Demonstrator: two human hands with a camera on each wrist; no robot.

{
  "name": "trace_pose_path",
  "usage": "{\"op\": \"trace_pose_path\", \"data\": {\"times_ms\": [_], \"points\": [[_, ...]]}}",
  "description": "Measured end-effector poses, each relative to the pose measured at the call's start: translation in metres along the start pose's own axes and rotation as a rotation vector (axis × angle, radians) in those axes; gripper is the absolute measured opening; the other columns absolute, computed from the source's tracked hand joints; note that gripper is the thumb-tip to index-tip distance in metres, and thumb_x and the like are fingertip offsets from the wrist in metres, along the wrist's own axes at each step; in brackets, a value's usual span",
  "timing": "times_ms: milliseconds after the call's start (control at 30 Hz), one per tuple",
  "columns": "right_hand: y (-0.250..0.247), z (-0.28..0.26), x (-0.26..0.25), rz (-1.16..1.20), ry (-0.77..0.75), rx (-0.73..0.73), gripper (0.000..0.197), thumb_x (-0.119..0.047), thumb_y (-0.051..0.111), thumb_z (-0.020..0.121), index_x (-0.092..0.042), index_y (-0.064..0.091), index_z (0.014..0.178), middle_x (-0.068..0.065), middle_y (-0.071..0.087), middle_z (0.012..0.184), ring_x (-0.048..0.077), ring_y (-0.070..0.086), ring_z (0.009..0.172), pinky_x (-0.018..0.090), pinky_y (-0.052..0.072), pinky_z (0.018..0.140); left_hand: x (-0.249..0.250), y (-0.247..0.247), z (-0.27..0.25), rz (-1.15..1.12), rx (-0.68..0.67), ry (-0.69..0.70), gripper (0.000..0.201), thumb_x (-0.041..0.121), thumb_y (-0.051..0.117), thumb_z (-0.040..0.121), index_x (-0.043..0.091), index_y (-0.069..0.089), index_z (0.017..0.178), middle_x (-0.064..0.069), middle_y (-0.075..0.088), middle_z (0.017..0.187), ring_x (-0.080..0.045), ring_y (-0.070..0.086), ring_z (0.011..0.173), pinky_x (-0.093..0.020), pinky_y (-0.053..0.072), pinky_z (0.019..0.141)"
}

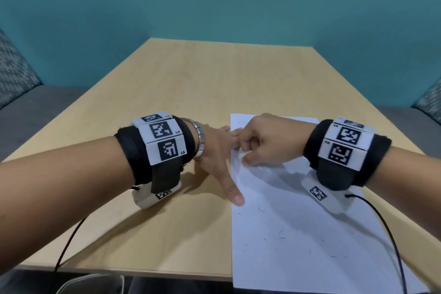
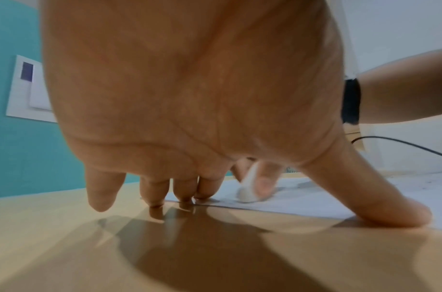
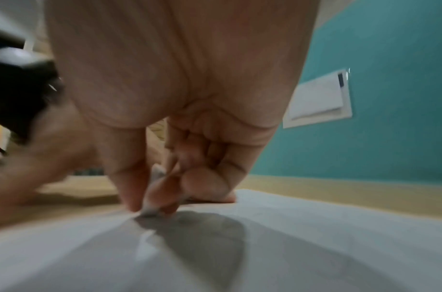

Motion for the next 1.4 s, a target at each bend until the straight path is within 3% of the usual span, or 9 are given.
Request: {"op": "trace_pose_path", "data": {"times_ms": [200,333,467,667,767,900,1067,1267,1400], "points": [[0.018,-0.011,-0.013,0.034,-0.045,-0.159,0.02,-0.022,0.075,0.083,-0.015,0.066,0.068,-0.01,0.064,0.054,0.0,0.051,0.048,0.018,0.043,0.053,0.0,0.001,0.002,0.003,-0.015,0.011,0.109,0.09,0.068,0.042,0.067,0.02,0.137,0.027,-0.006,0.159,-0.013,-0.019,0.147,-0.058,0.001,0.117],[-0.009,-0.001,0.01,-0.029,0.033,0.062,0.025,-0.016,0.073,0.081,-0.016,0.058,0.061,-0.022,0.055,0.045,-0.002,0.051,0.048,0.021,0.037,0.053,-0.006,0.001,0.001,0.016,-0.021,-0.058,0.132,0.089,0.069,0.042,0.056,-0.004,0.147,0.026,-0.011,0.159,-0.008,-0.017,0.147,-0.055,0.002,0.118],[0.019,-0.015,-0.01,0.039,-0.048,-0.145,0.018,-0.021,0.075,0.082,-0.009,0.067,0.072,-0.009,0.064,0.055,0.0,0.052,0.048,0.014,0.041,0.051,-0.002,0.002,0.005,0.013,-0.031,-0.021,0.117,0.092,0.067,0.035,0.065,0.018,0.138,0.028,-0.008,0.158,-0.014,-0.017,0.147,-0.061,0.0,0.116],[-0.004,-0.005,0.008,-0.069,0.028,-0.016,0.019,-0.02,0.074,0.081,-0.018,0.064,0.065,-0.027,0.056,0.048,-0.007,0.051,0.05,0.017,0.038,0.051,-0.003,0.0,0.005,0.073,-0.056,-0.071,0.126,0.089,0.068,0.04,0.062,-0.001,0.143,0.025,-0.014,0.159,-0.011,-0.015,0.148,-0.058,0.003,0.117],[0.016,-0.017,-0.006,-0.031,-0.029,-0.174,0.021,-0.022,0.075,0.082,-0.017,0.063,0.066,-0.015,0.06,0.05,-0.002,0.053,0.049,0.011,0.039,0.049,0.001,0.0,0.004,0.057,-0.054,-0.053,0.116,0.089,0.07,0.039,0.067,0.013,0.138,0.027,-0.01,0.158,-0.013,-0.013,0.148,-0.06,0.002,0.116],[-0.012,-0.002,0.015,-0.115,0.058,0.024,0.027,-0.02,0.075,0.08,-0.019,0.06,0.058,-0.017,0.053,0.044,0.0,0.049,0.046,0.019,0.036,0.049,0.003,-0.004,0.002,0.136,-0.075,-0.098,0.129,0.087,0.068,0.047,0.055,-0.005,0.148,0.021,-0.018,0.159,-0.014,-0.011,0.149,-0.059,0.003,0.117],[0.014,-0.016,0.002,-0.009,-0.002,-0.155,0.019,-0.021,0.075,0.081,-0.012,0.066,0.067,-0.013,0.061,0.052,0.0,0.051,0.047,0.013,0.041,0.05,0.007,-0.006,0.0,0.119,-0.066,-0.08,0.119,0.084,0.072,0.048,0.06,0.008,0.144,0.021,-0.013,0.16,-0.017,-0.007,0.15,-0.059,0.005,0.117],[-0.001,-0.008,0.013,-0.036,0.043,-0.051,0.027,-0.02,0.074,0.079,-0.019,0.059,0.058,-0.017,0.056,0.046,0.003,0.048,0.047,0.014,0.038,0.049,0.011,-0.01,-0.005,0.129,-0.063,-0.1,0.12,0.079,0.075,0.053,0.057,0.004,0.147,0.018,-0.01,0.161,-0.016,0.003,0.15,-0.052,0.017,0.117],[0.004,-0.013,0.017,-0.022,0.072,-0.122,0.021,-0.023,0.075,0.079,-0.013,0.064,0.064,-0.006,0.063,0.055,0.014,0.055,0.056,0.028,0.046,0.058,0.011,-0.01,-0.005,0.12,-0.074,-0.103,0.119,0.077,0.076,0.053,0.06,0.001,0.145,0.014,-0.013,0.162,-0.018,0.003,0.15,-0.052,0.018,0.116]]}}
Point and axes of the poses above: each hand's wrist, its own z-axis towards the middle knuckle, its own y-axis out of the palm, x = y × z, the point moved 9 cm from there along z, towards the middle knuckle
